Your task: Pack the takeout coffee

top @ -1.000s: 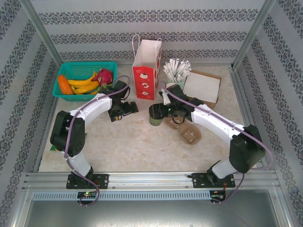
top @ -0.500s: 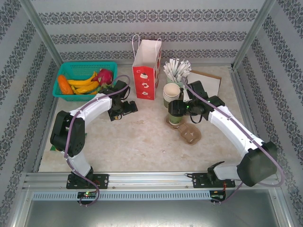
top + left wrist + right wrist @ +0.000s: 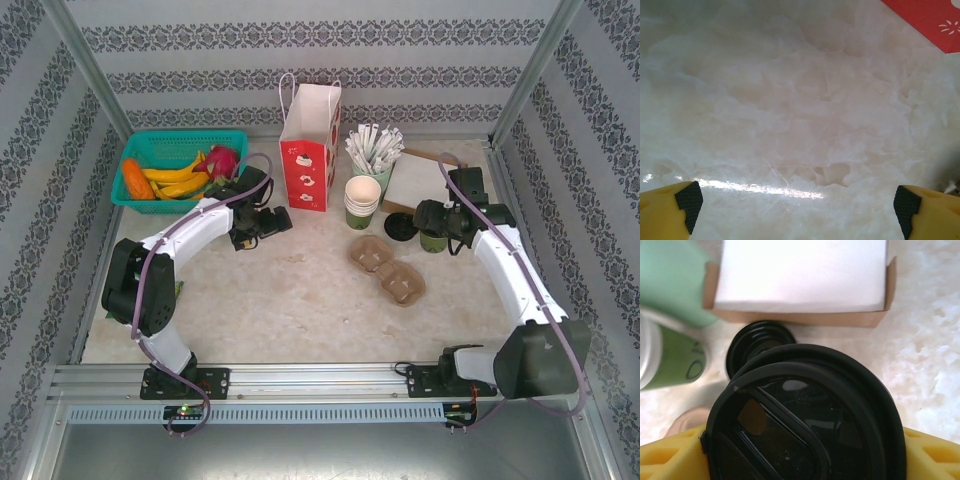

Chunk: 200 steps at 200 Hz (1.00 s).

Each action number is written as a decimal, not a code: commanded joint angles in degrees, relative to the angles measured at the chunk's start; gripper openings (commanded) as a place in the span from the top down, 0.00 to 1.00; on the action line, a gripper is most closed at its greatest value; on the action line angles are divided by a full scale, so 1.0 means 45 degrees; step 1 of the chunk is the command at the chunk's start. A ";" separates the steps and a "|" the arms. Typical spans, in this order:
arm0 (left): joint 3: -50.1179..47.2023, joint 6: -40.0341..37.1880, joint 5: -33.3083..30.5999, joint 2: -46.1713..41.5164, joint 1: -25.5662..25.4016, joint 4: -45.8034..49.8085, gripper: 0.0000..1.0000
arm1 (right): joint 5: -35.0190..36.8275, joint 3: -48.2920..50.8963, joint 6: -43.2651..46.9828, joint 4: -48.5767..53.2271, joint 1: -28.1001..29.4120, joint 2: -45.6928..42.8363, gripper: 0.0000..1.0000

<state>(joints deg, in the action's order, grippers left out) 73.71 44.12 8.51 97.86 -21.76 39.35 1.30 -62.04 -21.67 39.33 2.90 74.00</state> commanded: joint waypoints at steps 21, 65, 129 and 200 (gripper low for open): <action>-0.0170 0.0353 -0.0094 -0.0361 -0.0048 -0.0317 0.00 | 0.0479 0.0293 -0.0374 -0.3033 -0.0442 0.1367 0.23; -0.0129 0.0411 -0.0228 -0.0400 -0.0049 -0.0181 0.00 | 0.0382 0.0182 -0.0467 -0.4534 -0.0585 0.2819 0.23; 0.0162 0.0438 -0.0364 -0.0184 -0.0053 -0.0088 0.00 | -0.1382 -0.0044 -0.1839 -0.6142 -0.0596 0.4138 0.23; 0.0372 0.0335 -0.0357 -0.0028 -0.0048 -0.0098 0.00 | -0.1123 -0.2336 -0.1737 -0.5909 0.0218 0.6287 0.22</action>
<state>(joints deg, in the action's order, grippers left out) 73.65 45.36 8.27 97.84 -21.76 39.33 -3.51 -68.86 -28.69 13.45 2.20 99.29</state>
